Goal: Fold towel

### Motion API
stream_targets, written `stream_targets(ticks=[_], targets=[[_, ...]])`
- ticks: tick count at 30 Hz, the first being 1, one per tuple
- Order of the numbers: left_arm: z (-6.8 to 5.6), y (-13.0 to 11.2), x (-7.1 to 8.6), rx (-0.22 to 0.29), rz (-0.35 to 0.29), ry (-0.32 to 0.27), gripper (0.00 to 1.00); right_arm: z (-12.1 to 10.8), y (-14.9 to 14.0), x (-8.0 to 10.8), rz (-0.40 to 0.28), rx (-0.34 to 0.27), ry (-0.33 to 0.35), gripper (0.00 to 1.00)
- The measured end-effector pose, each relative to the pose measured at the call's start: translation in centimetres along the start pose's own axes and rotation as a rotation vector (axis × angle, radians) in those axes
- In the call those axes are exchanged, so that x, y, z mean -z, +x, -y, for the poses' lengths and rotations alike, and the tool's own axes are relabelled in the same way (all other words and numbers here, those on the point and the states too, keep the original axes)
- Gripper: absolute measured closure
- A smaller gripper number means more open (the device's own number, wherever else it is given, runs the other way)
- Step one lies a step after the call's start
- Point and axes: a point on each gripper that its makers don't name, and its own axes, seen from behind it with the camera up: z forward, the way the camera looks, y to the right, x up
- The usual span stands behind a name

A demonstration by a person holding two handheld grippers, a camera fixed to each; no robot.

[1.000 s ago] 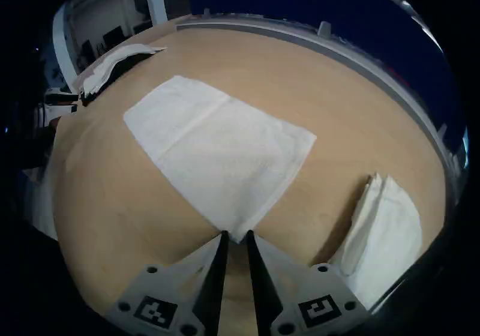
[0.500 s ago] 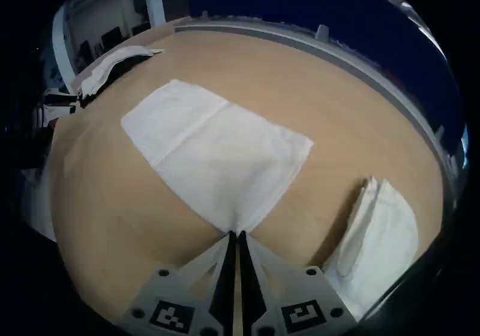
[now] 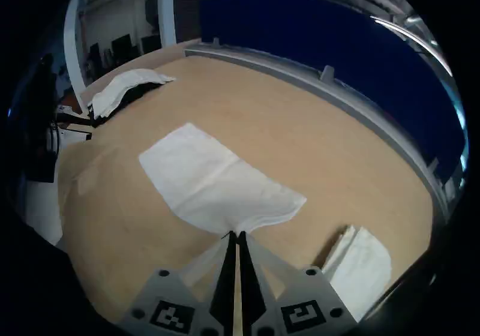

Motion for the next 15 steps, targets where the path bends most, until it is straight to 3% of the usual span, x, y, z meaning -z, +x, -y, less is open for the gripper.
stream_targets(ticks=[15], targets=[[0.4, 0.5, 0.3, 0.011, -0.024, -0.005, 0.22, 1.0, 3.2, -0.8, -0.006, 0.070, 0.009, 0.97]])
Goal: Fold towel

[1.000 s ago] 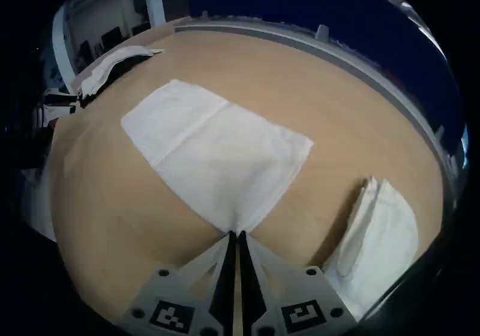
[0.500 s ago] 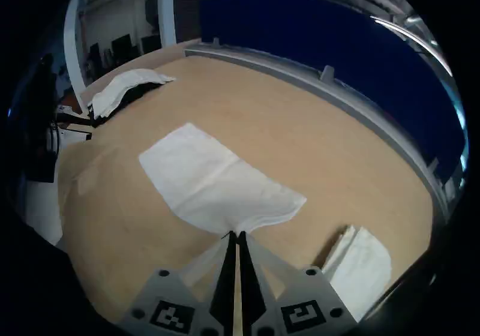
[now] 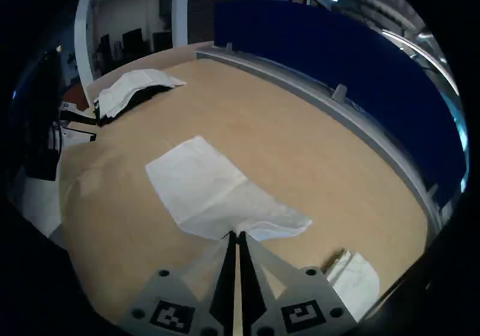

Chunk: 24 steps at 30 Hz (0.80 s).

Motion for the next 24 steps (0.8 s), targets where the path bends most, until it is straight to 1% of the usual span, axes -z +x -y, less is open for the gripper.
stream_targets(ticks=[6, 12, 18, 24], targets=[[0.4, 0.1, 0.1, 0.002, -0.005, 0.001, 0.22, 0.9, 2.2, -1.0, -0.011, 0.042, 0.021, 0.97], [0.8, 0.1, 0.2, 0.013, -0.010, 0.002, 0.22, 2.6, 5.1, -2.6, -0.031, 0.099, 0.052, 0.97], [1.2, 0.0, 0.3, 0.024, -0.014, 0.005, 0.22, 5.0, 7.9, -4.6, -0.045, 0.138, 0.096, 0.97], [1.6, -0.2, 0.6, 0.027, -0.018, 0.009, 0.22, 8.1, 9.6, -6.8, -0.044, 0.173, 0.149, 0.97]])
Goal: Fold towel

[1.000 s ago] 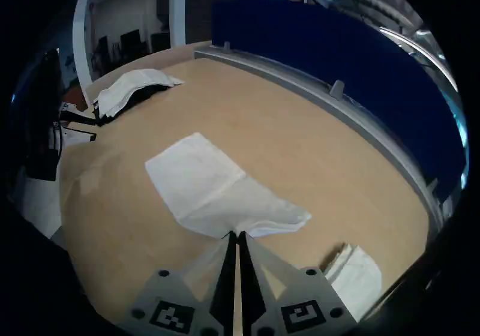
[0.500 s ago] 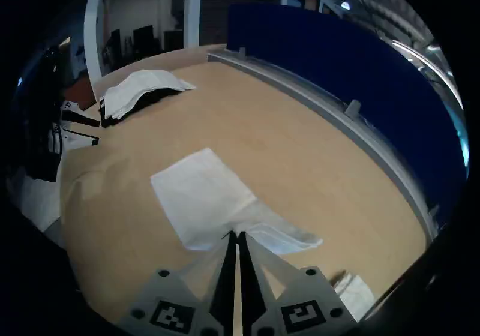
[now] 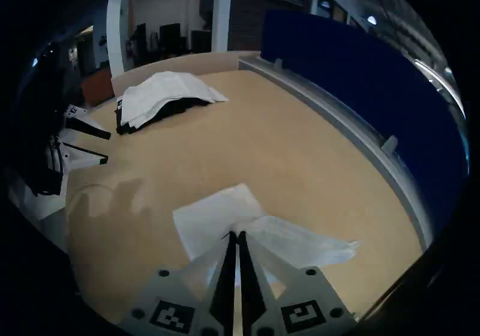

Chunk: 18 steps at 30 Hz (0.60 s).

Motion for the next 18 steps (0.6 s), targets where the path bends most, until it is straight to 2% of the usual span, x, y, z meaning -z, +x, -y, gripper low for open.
stream_targets(ticks=[6, 12, 15, 18], targets=[[0.3, -0.3, 0.1, 0.013, -0.003, 0.005, 0.22, 3.3, 1.0, -3.5, 0.004, 0.019, 0.067, 0.97], [0.4, -0.8, -0.1, 0.033, -0.002, 0.007, 0.22, 6.6, -0.2, -7.6, 0.024, 0.004, 0.132, 0.97], [0.3, -1.0, -0.2, 0.037, -0.001, 0.004, 0.22, 7.8, -1.1, -9.0, 0.034, -0.013, 0.157, 0.97], [0.3, -1.2, -0.2, 0.035, 0.000, 0.003, 0.22, 8.2, -1.5, -9.7, 0.040, -0.031, 0.161, 0.97]])
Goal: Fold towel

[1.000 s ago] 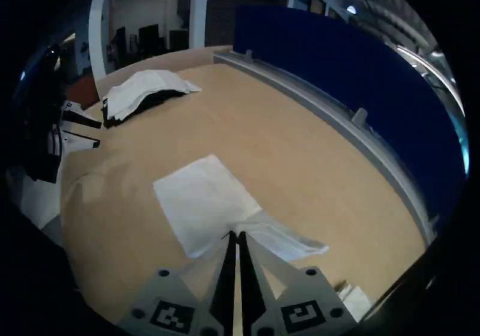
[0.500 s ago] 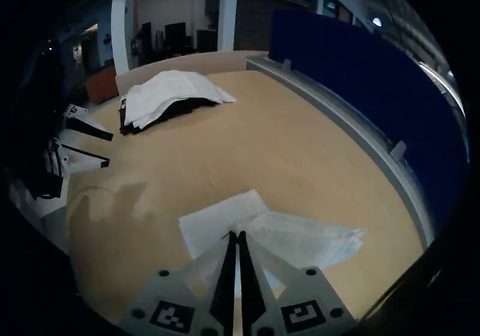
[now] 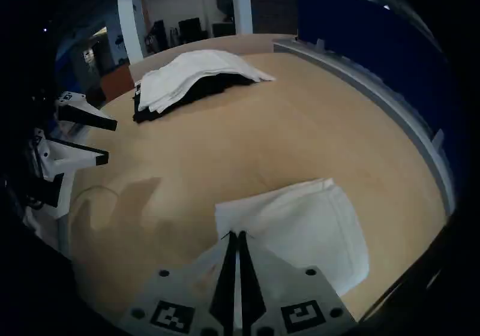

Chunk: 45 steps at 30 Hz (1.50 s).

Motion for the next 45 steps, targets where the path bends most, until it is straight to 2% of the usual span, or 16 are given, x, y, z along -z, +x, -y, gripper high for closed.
stream_targets(ticks=[9, 18, 27, 29, 31, 37, 39, 43, 45], targets=[[0.2, -0.2, -0.1, 0.001, 0.004, 0.003, 0.22, 0.0, 0.0, 0.3, -0.003, -0.008, 0.009, 0.97], [0.5, -0.2, 0.0, -0.004, 0.004, 0.007, 0.22, 0.6, -0.6, 0.7, 0.013, 0.026, 0.034, 0.97], [0.5, -0.2, 0.0, -0.006, 0.005, 0.007, 0.22, 0.3, -0.9, 0.8, 0.011, 0.022, 0.020, 0.93], [0.5, -0.2, 0.0, -0.006, 0.005, 0.008, 0.22, 0.1, -0.9, 0.8, 0.009, 0.023, 0.008, 0.84], [0.5, -0.2, 0.0, -0.006, 0.005, 0.008, 0.22, -0.1, -0.9, 0.8, 0.006, 0.024, -0.001, 0.69], [0.5, 0.0, 0.0, -0.007, 0.004, 0.008, 0.22, 0.0, -0.5, 1.3, -0.010, 0.015, 0.005, 0.31], [0.5, 0.1, 0.0, -0.008, 0.003, 0.008, 0.22, -0.1, -0.3, 1.4, -0.015, 0.013, 0.002, 0.30], [0.4, 0.1, -0.1, -0.009, 0.003, 0.007, 0.22, -0.2, -0.1, 1.8, -0.030, 0.016, -0.012, 0.14], [0.3, 0.0, -0.2, -0.010, 0.004, 0.006, 0.22, -0.1, 0.1, 2.1, -0.038, 0.015, -0.013, 0.13]])
